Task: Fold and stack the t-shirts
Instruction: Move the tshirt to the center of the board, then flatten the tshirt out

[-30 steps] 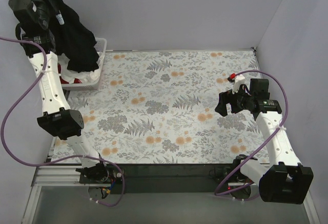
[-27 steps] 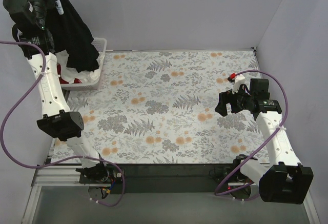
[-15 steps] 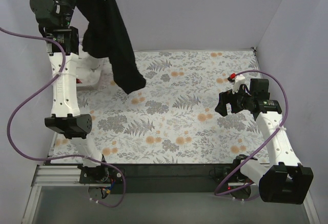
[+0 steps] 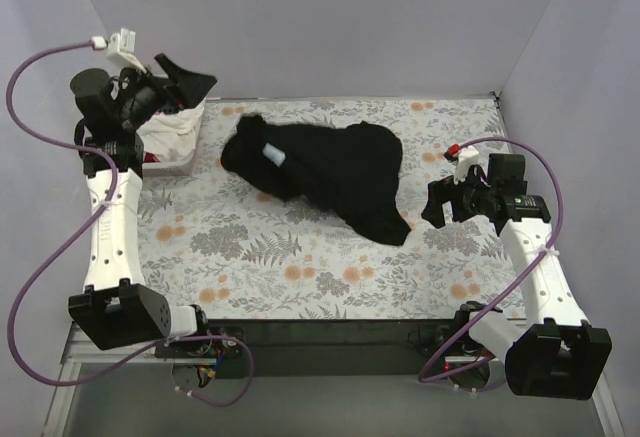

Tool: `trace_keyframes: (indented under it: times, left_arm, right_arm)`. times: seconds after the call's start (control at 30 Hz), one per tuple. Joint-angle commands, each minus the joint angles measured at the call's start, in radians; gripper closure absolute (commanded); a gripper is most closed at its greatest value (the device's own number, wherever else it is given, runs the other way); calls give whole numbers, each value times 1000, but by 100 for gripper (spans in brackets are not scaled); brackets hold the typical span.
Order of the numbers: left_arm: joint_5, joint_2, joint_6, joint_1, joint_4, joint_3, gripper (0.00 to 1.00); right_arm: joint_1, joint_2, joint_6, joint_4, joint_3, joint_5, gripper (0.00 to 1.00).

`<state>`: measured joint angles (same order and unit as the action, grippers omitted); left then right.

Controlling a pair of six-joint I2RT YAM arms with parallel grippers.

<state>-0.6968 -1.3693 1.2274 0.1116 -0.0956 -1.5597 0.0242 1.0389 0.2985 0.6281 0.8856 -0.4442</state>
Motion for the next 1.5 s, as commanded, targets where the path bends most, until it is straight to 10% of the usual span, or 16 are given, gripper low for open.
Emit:
trace_keyframes:
  times: [0.0, 0.4, 0.77, 1.2, 1.47]
  left_arm:
    - [-148, 76, -202, 158, -286, 171, 9]
    - [15, -42, -716, 68, -631, 384, 9]
    - [299, -115, -772, -58, -604, 555, 18]
    - [304, -126, -779, -171, -579, 607, 26]
    - [486, -236, -761, -257, -503, 622, 23]
  right_arm:
    - [2, 30, 47, 35, 47, 2, 2]
    - [-107, 289, 117, 111, 95, 9, 4]
    - [-297, 464, 126, 75, 35, 107, 11]
    - [-374, 576, 113, -10, 41, 147, 19]
    - [-425, 598, 171, 8, 9, 150, 86]
